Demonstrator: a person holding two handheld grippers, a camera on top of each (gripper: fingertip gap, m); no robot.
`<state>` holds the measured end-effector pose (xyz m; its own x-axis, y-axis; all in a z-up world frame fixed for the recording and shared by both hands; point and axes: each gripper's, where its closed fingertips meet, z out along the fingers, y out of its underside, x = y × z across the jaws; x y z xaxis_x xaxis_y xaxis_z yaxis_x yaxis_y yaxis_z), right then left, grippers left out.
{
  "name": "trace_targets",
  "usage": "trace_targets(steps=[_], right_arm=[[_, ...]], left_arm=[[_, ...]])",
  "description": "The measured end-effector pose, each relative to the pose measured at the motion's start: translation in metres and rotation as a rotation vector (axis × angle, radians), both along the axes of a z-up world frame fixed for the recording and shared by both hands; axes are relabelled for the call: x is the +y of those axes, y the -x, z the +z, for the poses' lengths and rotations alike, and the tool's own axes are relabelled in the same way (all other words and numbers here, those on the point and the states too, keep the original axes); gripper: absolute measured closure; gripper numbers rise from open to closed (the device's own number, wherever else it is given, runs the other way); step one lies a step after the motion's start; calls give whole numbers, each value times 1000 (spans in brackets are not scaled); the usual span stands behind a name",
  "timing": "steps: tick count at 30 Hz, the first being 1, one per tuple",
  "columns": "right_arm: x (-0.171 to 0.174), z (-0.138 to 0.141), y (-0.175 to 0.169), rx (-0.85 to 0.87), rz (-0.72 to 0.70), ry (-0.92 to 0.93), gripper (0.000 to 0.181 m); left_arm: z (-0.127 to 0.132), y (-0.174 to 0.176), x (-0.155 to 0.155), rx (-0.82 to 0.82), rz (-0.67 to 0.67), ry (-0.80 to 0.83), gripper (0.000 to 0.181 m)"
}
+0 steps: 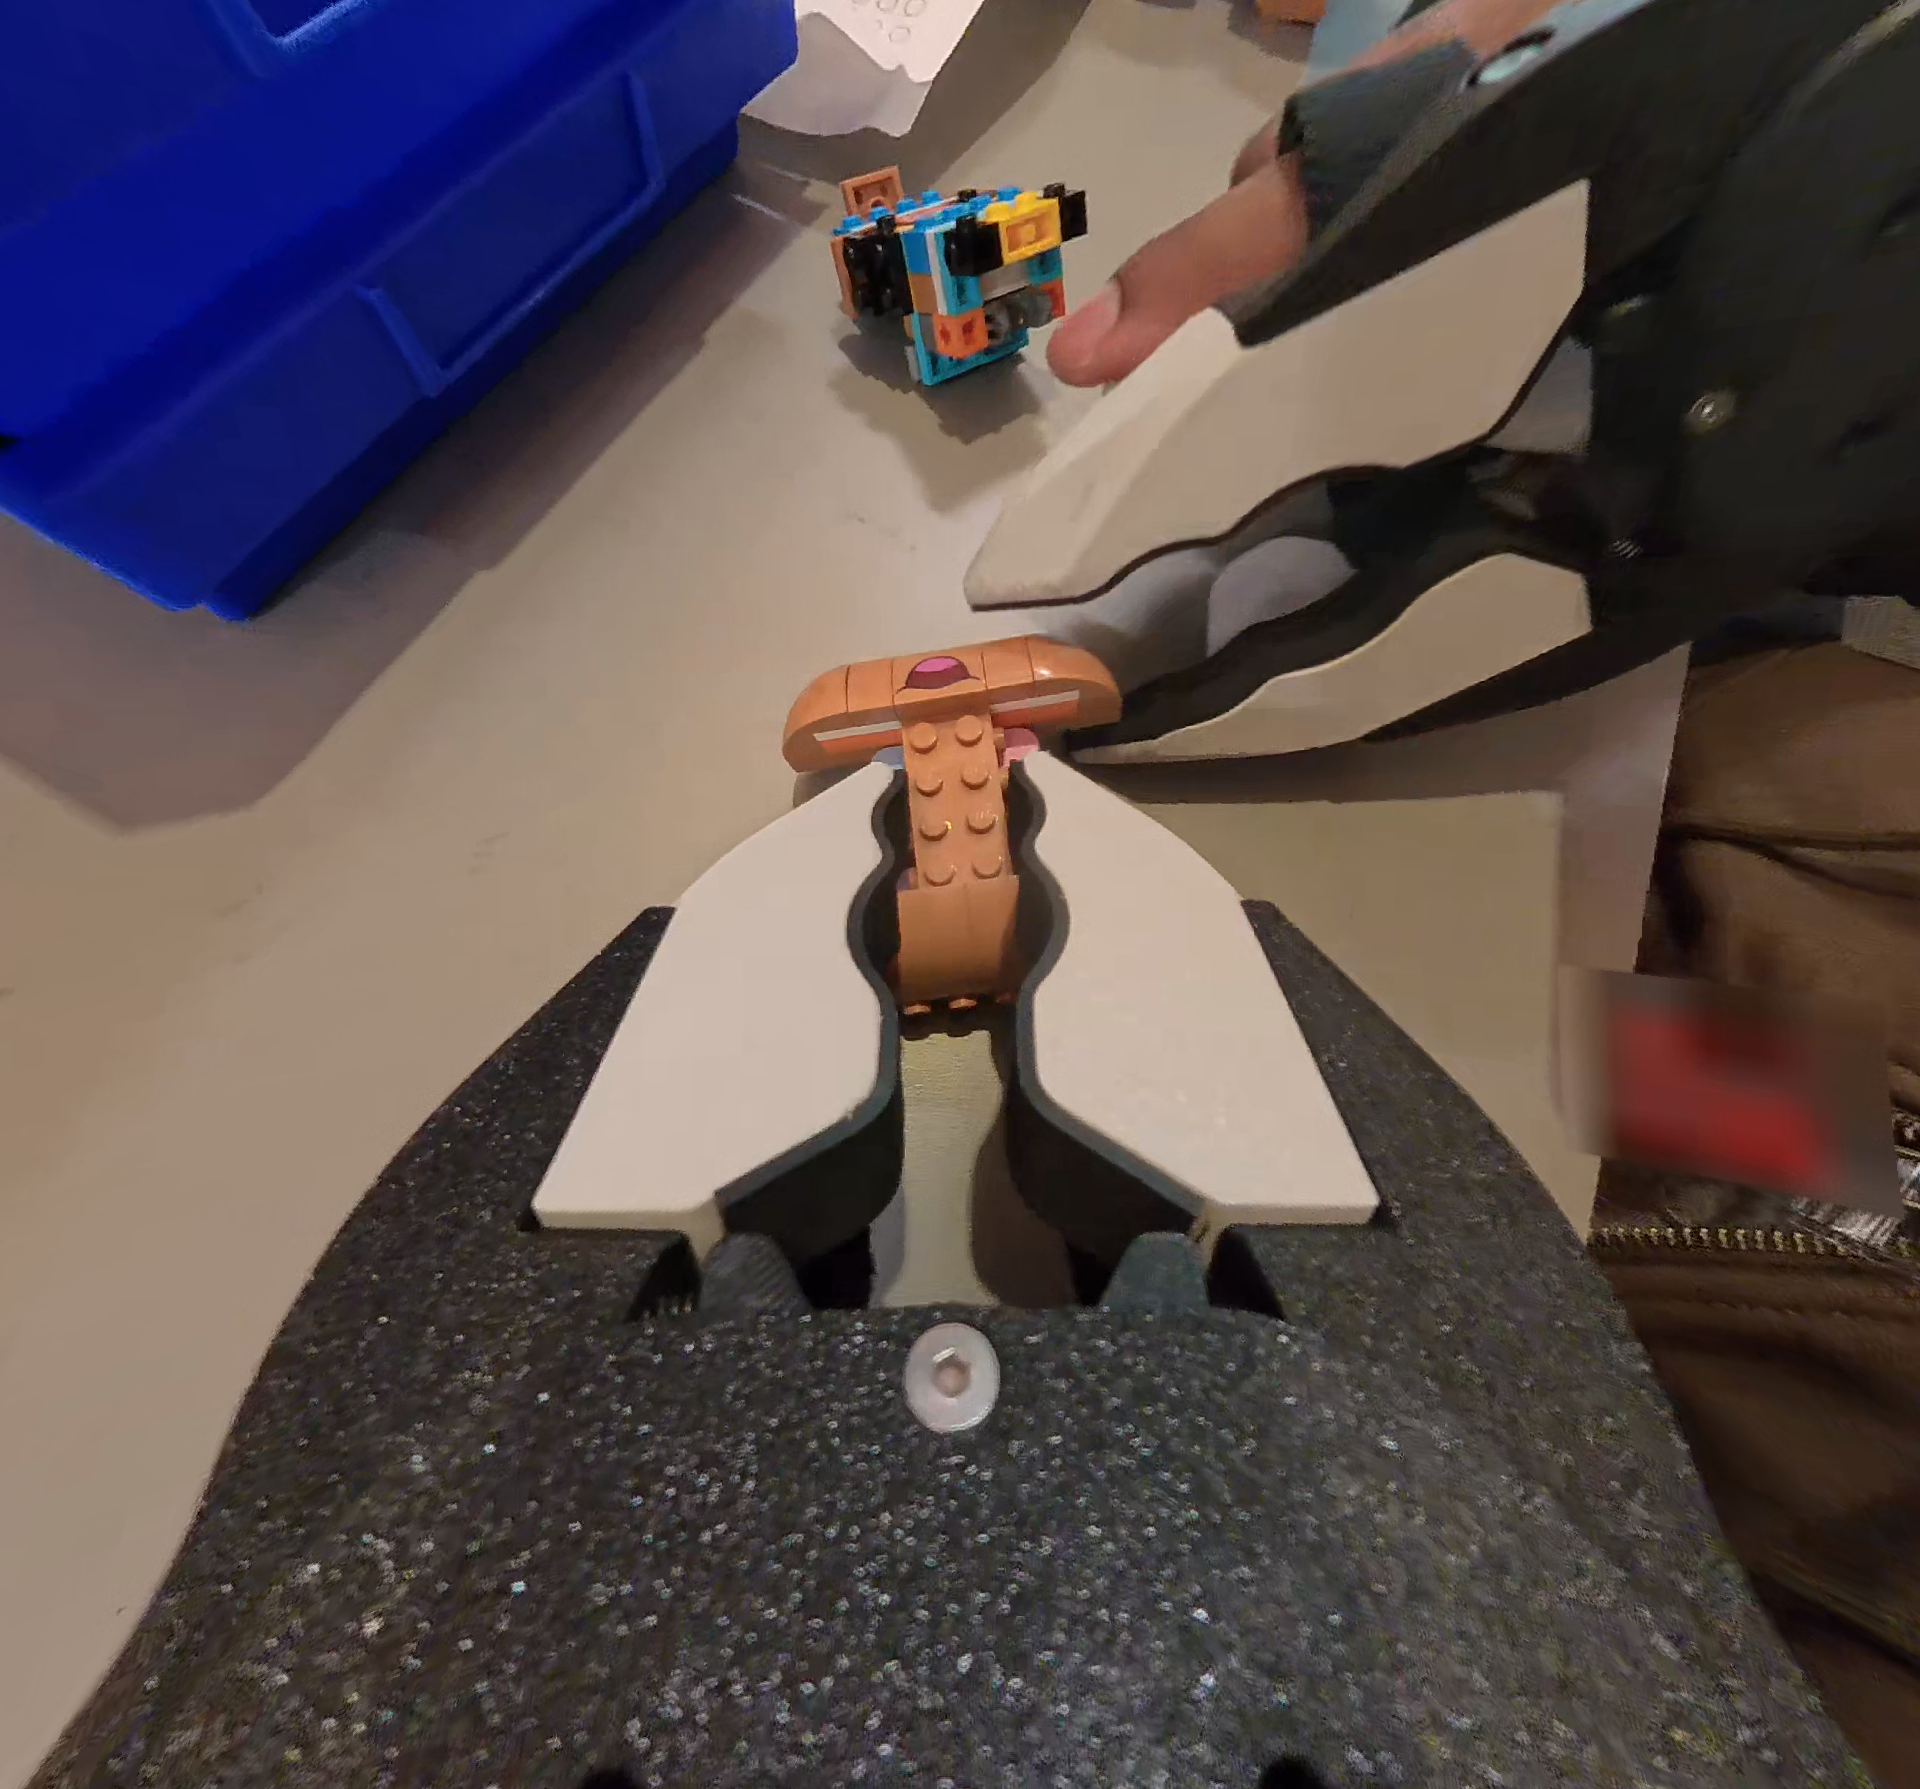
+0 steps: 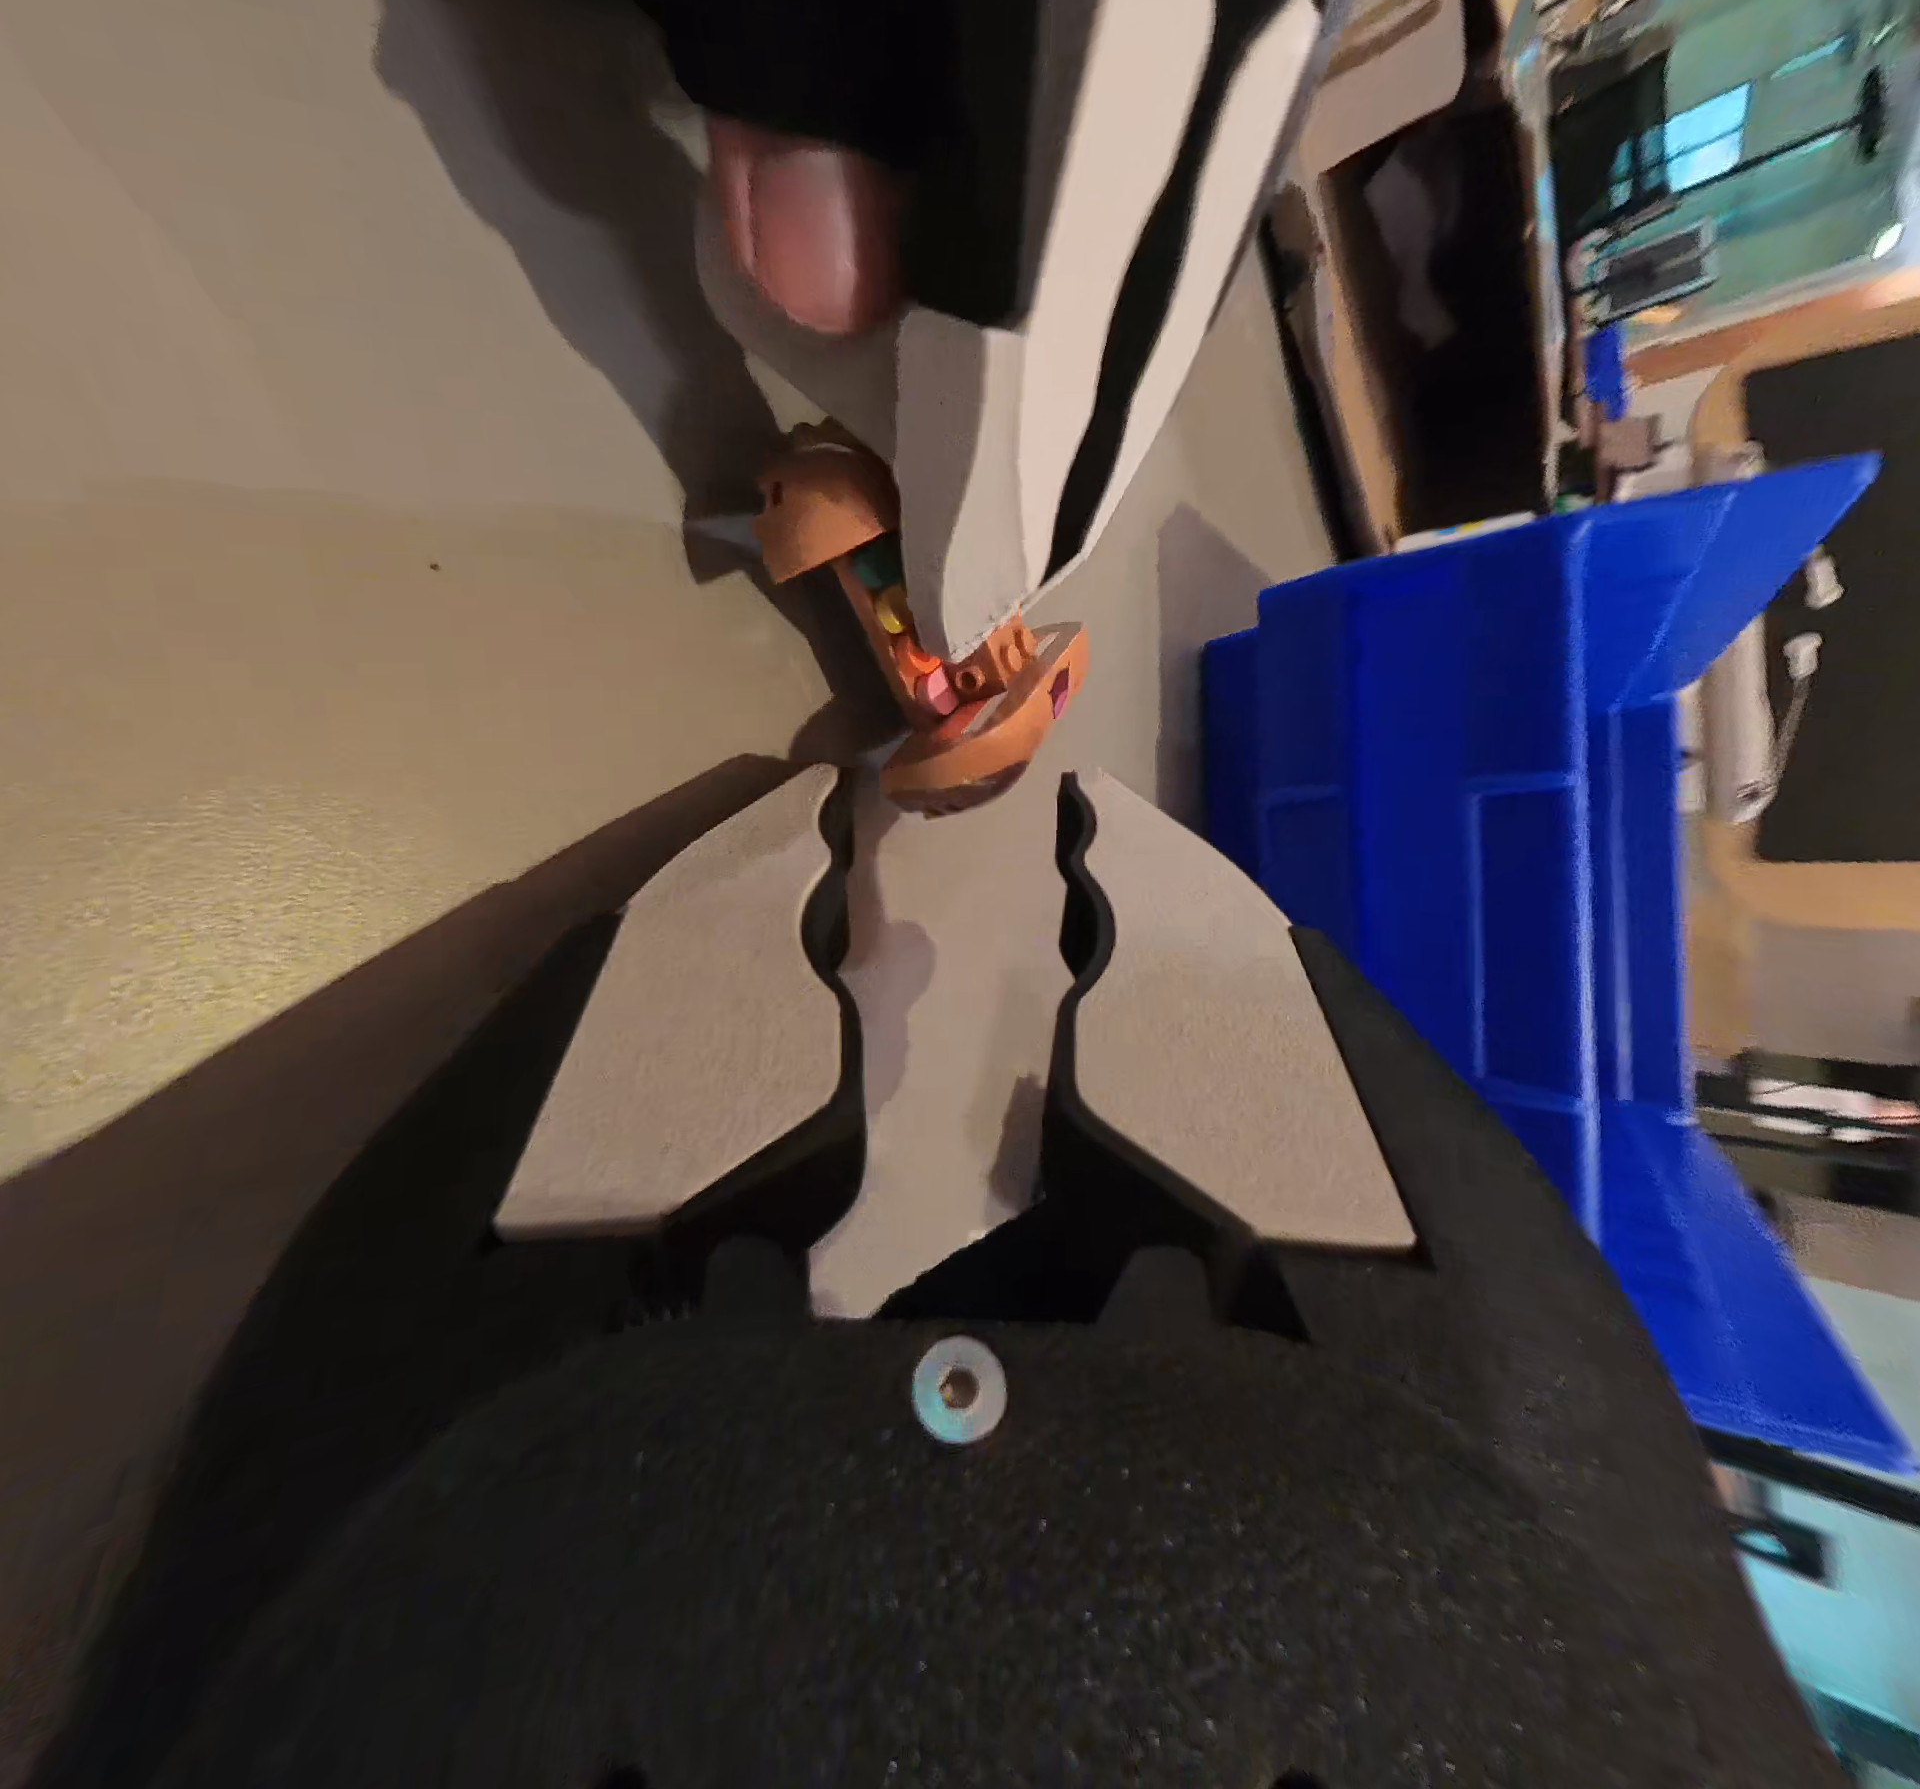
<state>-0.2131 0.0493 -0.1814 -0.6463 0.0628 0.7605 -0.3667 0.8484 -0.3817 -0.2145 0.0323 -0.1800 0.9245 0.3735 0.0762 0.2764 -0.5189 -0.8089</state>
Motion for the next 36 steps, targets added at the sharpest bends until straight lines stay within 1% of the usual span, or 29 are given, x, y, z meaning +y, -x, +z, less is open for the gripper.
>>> trace_targets(steps=[3,5,7,13,22,28,32,36], right_arm=[[-6,0,2,95,31,-52,146],[-9,-1,0,115,49,-85,151],[-9,-2,0,114,59,-96,152],[-8,-3,-3,19,59,-68,152],[-9,-1,-5,-194,37,63,151],[-9,-3,-9,-270,40,101,150],[-8,-6,-11,-235,59,68,149],[-10,-4,-13,-84,133,-25,149]], left_arm=[[-2,-2,1,-1,-15,17,163],[-4,-2,1,-1,-15,30,163],[-5,-3,1,8,-25,37,163],[-6,-4,2,44,-35,56,163],[-4,-4,3,81,-40,59,163],[-7,-5,3,109,-54,87,163],[-9,-5,4,127,-55,118,163],[-9,-7,4,99,-63,106,163]])
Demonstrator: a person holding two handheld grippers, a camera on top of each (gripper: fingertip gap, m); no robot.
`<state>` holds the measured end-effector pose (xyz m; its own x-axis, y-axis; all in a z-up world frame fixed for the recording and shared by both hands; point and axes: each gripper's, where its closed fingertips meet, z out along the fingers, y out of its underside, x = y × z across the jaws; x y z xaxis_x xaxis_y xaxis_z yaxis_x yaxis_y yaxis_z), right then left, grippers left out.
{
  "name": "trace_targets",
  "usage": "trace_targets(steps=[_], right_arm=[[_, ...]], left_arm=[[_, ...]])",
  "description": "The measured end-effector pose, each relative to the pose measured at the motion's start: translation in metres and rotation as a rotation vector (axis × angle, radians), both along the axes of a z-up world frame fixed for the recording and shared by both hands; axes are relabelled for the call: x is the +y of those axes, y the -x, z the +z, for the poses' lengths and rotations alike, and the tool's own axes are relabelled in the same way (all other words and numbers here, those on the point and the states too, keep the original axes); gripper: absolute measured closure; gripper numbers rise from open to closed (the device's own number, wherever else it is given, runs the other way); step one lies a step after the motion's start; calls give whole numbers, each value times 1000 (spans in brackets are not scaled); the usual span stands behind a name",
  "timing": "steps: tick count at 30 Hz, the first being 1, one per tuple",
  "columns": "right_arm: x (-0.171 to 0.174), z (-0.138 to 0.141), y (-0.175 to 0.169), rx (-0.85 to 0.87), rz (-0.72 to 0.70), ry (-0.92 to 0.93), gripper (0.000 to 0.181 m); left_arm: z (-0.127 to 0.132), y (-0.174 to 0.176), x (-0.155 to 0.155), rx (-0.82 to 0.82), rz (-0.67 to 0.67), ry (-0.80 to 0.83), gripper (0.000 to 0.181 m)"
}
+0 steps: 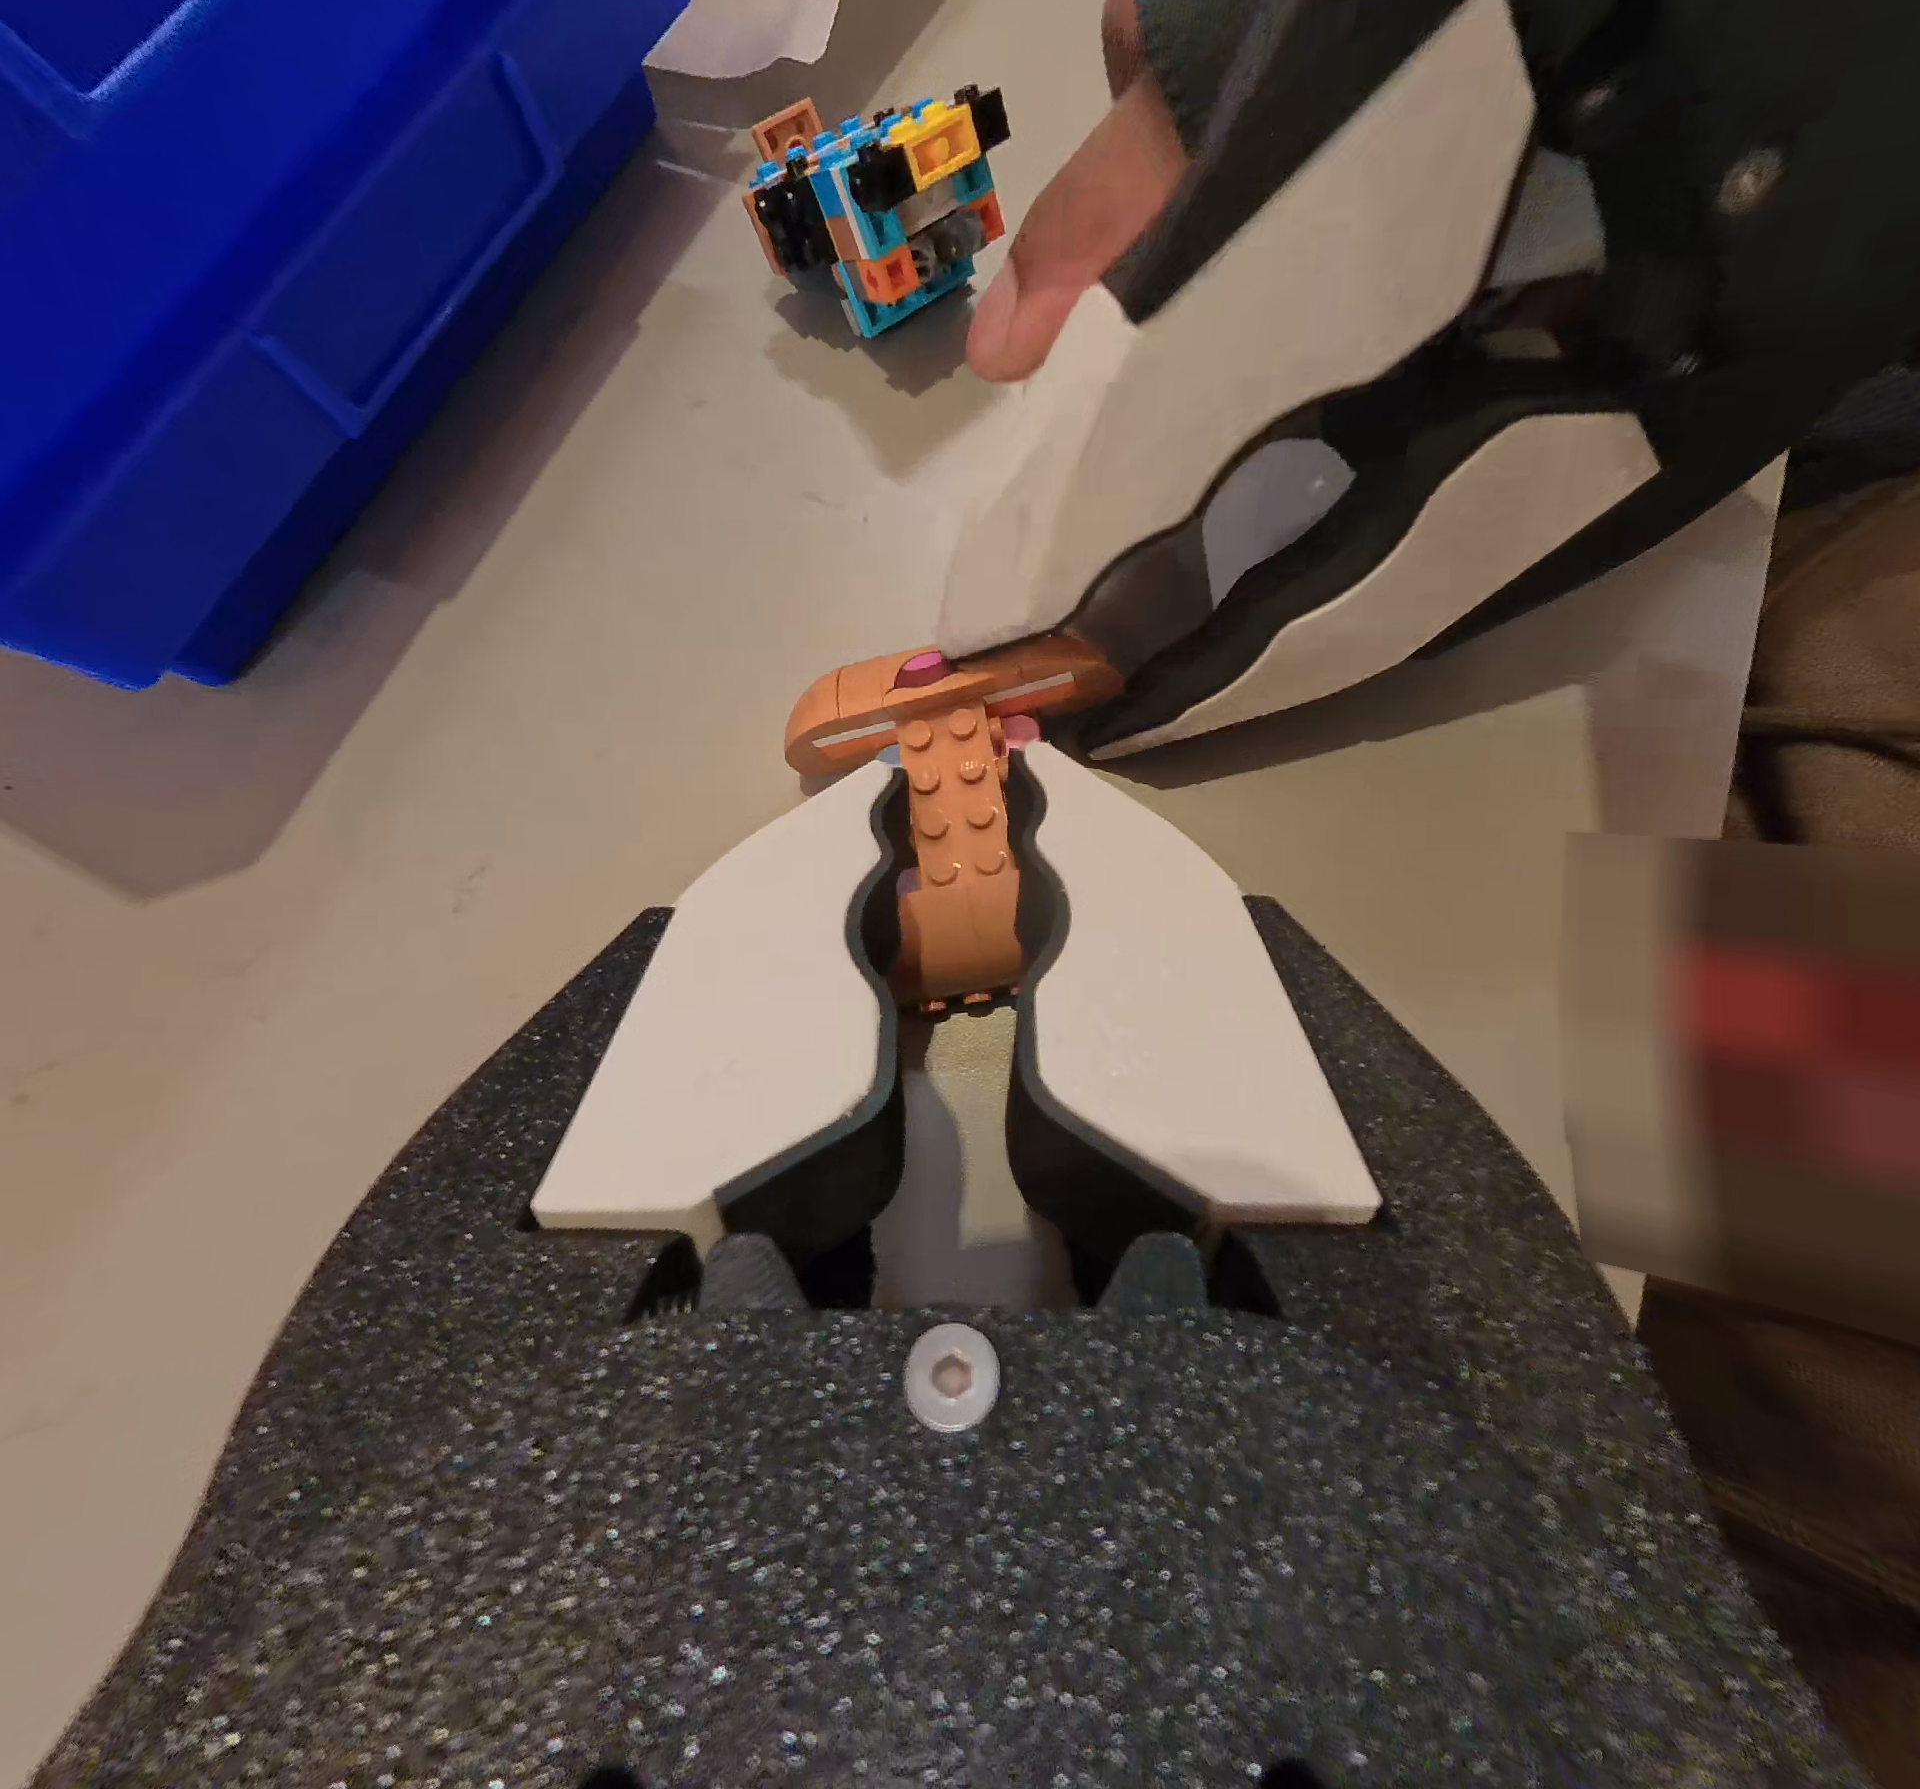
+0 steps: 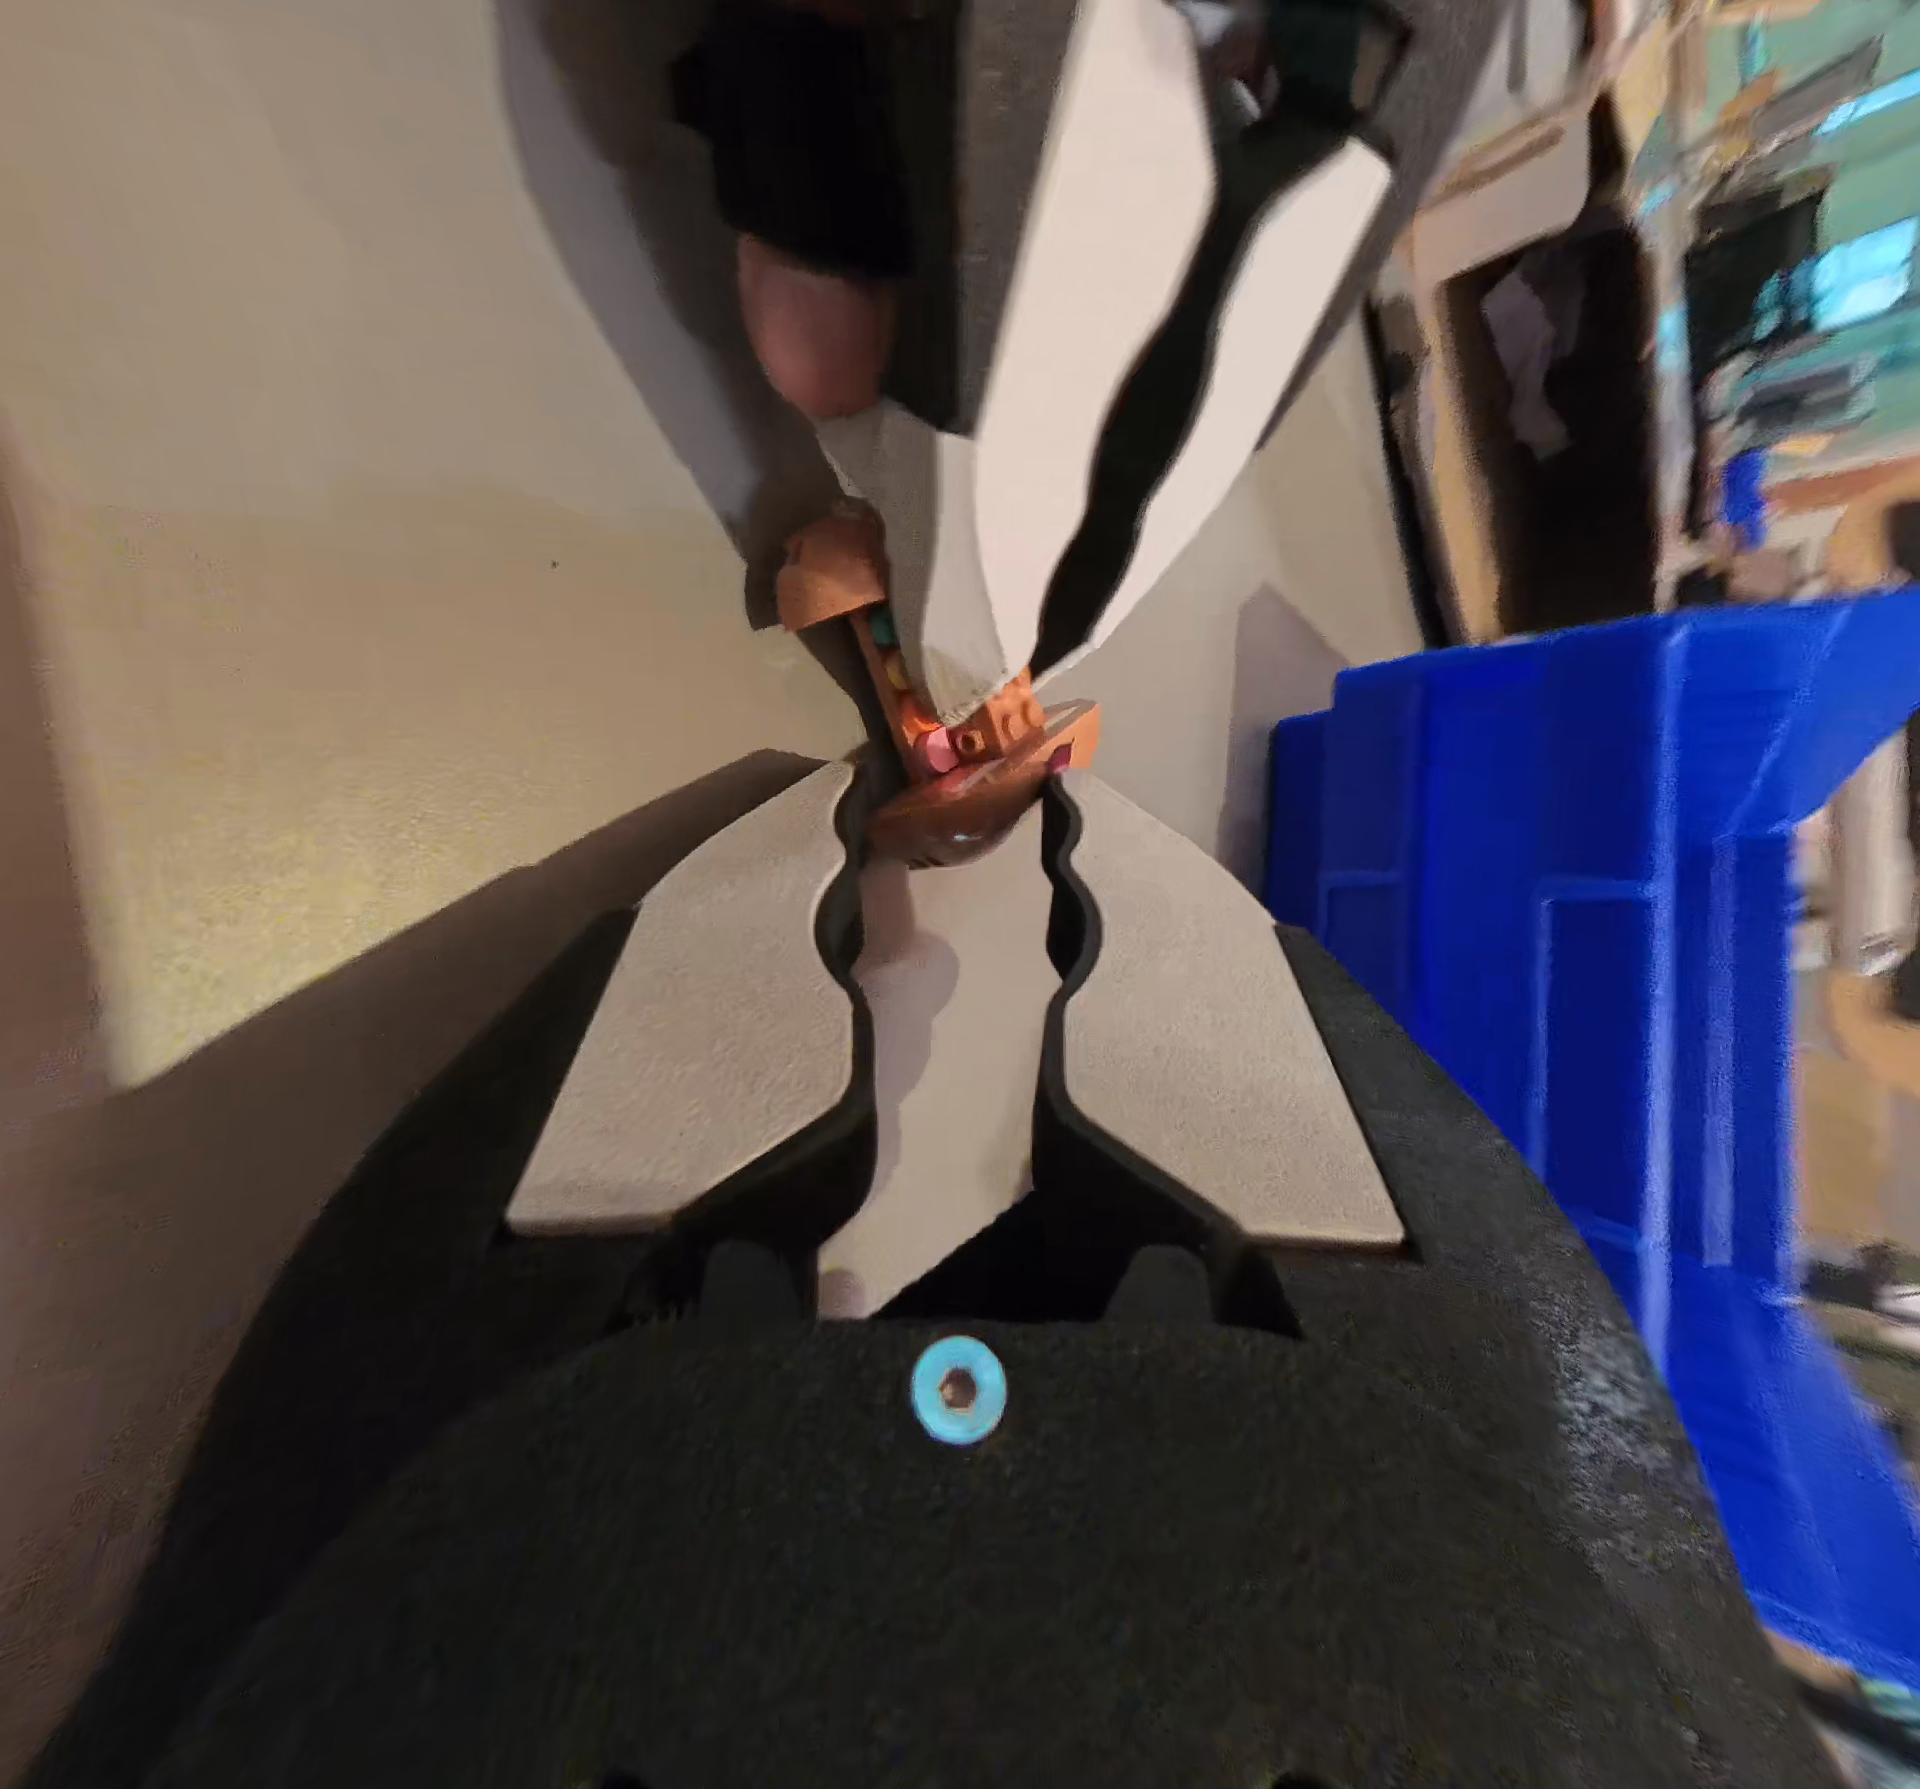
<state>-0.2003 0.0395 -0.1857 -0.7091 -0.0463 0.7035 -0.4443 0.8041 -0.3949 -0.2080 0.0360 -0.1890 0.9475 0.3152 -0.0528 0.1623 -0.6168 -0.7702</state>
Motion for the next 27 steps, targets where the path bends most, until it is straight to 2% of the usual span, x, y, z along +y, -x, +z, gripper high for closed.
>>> trace_targets(steps=[4,7,11,16,21,27], right_arm=[[-6,4,-4,300,174,-151,148],[-8,7,1,385,209,-214,139],[-9,10,3,381,244,-211,133],[-6,2,2,333,293,-251,147],[-5,0,4,228,239,-177,152],[-5,1,5,236,175,-91,153]], left_arm=[[0,-1,0,-47,-4,-17,163],[0,2,-1,-53,13,-16,163],[0,2,-1,-59,13,-14,163],[0,3,-2,-59,18,-9,163],[0,5,-2,-57,32,-8,163],[0,6,-2,-56,39,-10,163]])
